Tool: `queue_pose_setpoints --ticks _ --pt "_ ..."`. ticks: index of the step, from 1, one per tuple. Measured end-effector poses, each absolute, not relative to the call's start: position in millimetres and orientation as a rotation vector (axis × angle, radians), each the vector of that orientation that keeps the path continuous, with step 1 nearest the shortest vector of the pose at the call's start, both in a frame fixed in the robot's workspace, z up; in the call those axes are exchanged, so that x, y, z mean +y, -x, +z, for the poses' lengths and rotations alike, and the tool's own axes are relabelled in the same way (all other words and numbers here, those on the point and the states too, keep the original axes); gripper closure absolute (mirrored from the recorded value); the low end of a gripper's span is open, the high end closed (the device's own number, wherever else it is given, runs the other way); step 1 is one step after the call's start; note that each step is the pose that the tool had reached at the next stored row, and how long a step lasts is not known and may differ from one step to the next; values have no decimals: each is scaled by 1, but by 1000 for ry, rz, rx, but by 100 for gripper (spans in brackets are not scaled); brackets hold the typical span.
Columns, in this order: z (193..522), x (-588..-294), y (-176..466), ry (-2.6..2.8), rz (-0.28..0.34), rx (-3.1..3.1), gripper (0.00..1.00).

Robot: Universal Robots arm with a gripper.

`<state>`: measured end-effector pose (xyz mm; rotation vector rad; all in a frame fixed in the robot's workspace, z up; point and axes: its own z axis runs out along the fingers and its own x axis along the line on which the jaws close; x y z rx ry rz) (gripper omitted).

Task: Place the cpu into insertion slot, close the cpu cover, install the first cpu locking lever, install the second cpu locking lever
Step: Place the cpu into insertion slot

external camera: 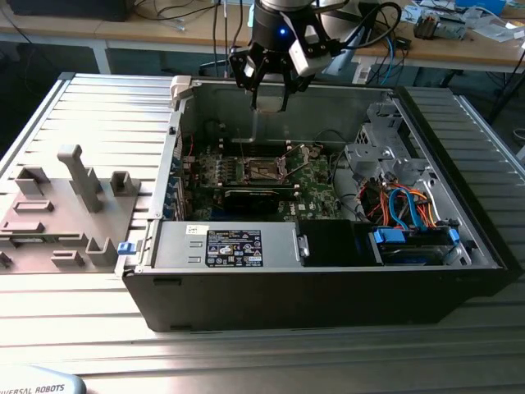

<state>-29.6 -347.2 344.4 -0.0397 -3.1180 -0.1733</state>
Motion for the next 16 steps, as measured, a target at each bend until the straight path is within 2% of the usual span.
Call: queue_pose_setpoints --ticks 16 --pt "342 -347 30 41 -173 -3118 46"
